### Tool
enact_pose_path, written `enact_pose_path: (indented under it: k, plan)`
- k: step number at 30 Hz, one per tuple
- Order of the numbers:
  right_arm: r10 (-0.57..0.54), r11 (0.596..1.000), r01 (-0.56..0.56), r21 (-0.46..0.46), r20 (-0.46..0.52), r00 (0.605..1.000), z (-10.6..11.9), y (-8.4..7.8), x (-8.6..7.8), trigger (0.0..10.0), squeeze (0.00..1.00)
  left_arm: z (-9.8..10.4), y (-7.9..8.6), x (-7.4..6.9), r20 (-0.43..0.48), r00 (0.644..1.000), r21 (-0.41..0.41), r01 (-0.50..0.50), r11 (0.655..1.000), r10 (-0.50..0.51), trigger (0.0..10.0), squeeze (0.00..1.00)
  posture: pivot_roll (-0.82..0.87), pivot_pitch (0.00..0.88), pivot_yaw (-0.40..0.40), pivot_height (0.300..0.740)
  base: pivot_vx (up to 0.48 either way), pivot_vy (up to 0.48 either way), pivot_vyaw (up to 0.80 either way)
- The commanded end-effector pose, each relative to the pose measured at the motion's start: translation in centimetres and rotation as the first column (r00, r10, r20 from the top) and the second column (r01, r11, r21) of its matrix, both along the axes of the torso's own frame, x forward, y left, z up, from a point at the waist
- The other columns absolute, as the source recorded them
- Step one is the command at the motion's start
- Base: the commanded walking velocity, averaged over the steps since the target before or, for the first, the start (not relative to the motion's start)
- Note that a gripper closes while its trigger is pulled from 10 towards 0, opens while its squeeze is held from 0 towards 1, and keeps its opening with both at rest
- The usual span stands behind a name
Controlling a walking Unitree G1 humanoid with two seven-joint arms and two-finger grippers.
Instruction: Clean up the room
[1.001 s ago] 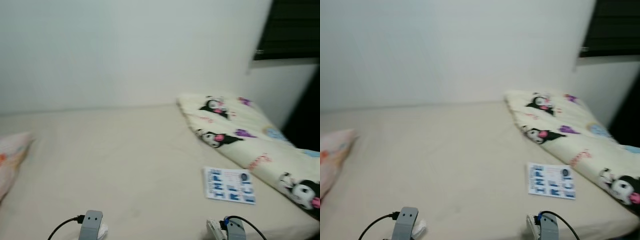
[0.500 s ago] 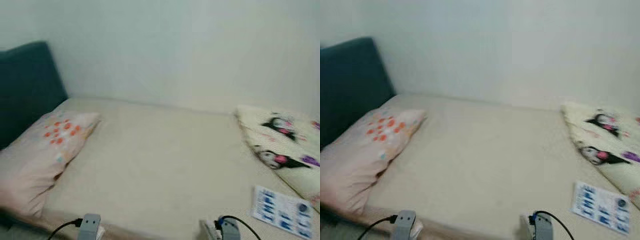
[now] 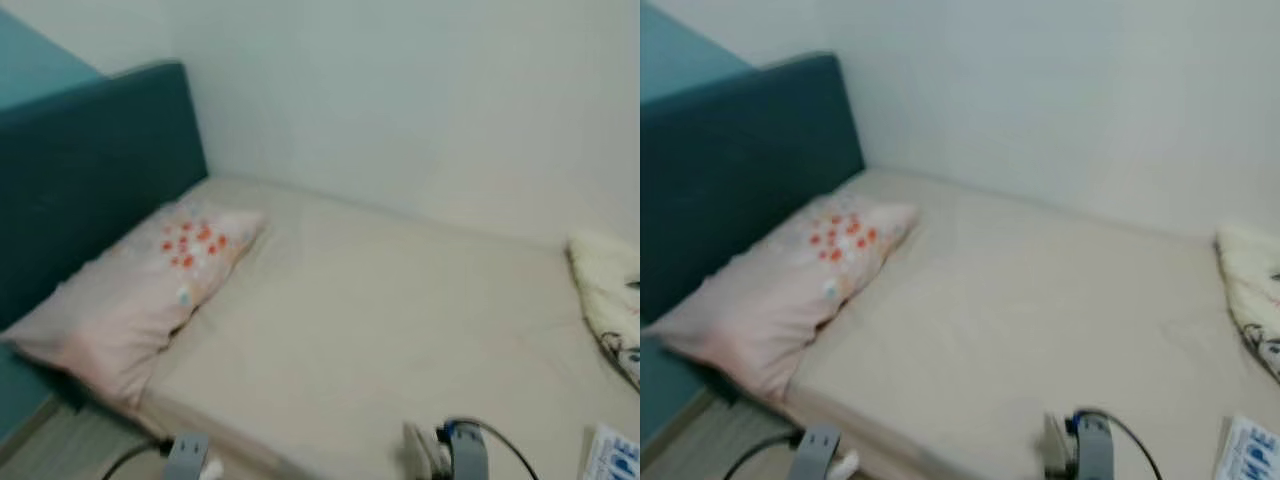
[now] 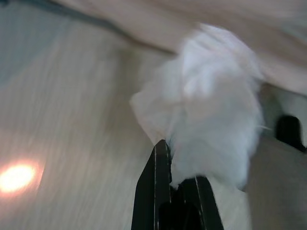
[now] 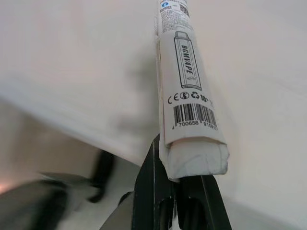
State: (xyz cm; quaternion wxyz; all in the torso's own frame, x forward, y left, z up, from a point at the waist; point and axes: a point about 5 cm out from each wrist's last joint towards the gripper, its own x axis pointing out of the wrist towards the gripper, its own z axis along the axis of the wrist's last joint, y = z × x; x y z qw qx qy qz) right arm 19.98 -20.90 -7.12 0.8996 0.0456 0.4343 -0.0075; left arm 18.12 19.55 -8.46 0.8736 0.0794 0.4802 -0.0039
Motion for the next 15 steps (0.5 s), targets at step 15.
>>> enact_pose_path:
  k: [15]
  plan:
    - [-0.043, 0.999, 0.043, 0.026, -0.018, 0.999, -0.5, -0.24, -1.09, 10.0, 0.0, -0.29, -0.32, -0.51, -0.024, 0.999, -0.013, 0.026, 1.0, -0.026, 10.0, 0.0, 0.03, 0.0, -0.023, 0.74, 0.0, 0.0, 0.78]
